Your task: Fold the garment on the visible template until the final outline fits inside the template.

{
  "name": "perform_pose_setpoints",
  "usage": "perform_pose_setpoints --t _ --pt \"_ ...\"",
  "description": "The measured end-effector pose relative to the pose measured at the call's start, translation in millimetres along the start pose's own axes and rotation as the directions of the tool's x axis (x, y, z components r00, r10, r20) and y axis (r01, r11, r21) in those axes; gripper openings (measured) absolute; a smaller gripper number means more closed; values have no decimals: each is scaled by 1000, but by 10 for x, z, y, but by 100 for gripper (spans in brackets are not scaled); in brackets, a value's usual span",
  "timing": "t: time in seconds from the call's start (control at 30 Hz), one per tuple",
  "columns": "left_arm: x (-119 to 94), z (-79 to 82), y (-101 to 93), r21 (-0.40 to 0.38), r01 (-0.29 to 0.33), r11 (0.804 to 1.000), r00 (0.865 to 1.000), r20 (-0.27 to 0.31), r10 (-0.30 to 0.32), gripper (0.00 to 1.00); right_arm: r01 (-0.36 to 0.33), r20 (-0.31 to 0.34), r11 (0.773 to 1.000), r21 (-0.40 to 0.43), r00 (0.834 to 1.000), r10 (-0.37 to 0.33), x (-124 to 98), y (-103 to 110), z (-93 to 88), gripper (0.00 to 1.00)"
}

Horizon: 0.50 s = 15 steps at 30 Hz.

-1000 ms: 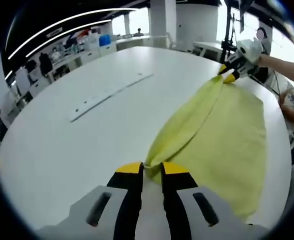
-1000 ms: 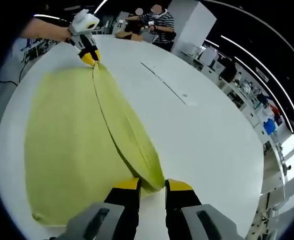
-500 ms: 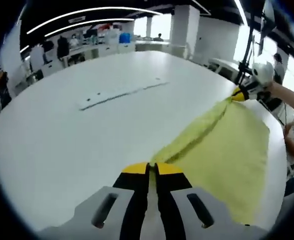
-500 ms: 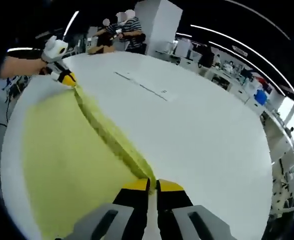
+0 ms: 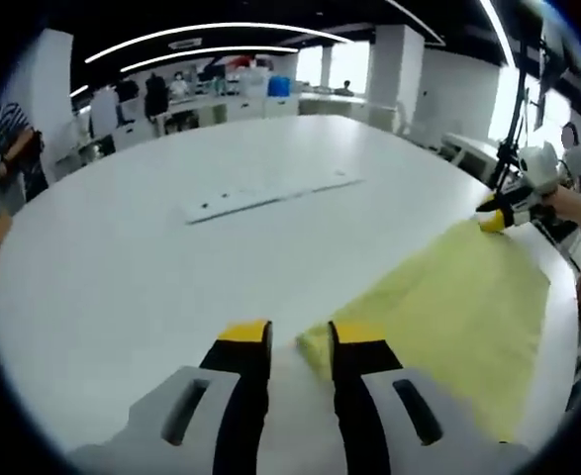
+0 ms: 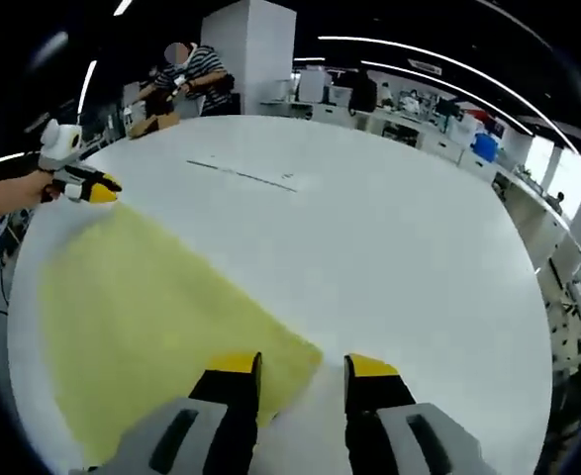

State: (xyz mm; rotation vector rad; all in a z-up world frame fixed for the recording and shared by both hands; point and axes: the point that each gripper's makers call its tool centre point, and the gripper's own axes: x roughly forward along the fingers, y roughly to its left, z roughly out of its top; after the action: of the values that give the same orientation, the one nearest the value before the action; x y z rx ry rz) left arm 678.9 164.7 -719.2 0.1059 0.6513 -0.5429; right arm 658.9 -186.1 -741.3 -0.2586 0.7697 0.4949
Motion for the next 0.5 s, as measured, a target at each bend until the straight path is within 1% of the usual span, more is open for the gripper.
perform_pose_setpoints --t 0.1,0.23,0.37,0.43,0.5 --pt "-79 30 -49 -7 20 1000 1000 22 -20 36 -24 7 1000 18 1000 24 -68 71 32 42" --pt "-237 53 -152 5 57 998 997 48 -57 46 -63 23 997 38 998 62 -195 191 74 53" --pt "-400 23 -233 18 78 997 995 59 -79 58 -105 39 993 61 994 103 -341 326 99 61" --pt "-486 13 -273 10 88 996 993 80 -88 63 -111 37 992 57 993 109 -398 373 90 63" --pt "-566 -28 -311 12 92 996 992 81 -93 67 -119 34 992 50 992 118 -475 435 73 65"
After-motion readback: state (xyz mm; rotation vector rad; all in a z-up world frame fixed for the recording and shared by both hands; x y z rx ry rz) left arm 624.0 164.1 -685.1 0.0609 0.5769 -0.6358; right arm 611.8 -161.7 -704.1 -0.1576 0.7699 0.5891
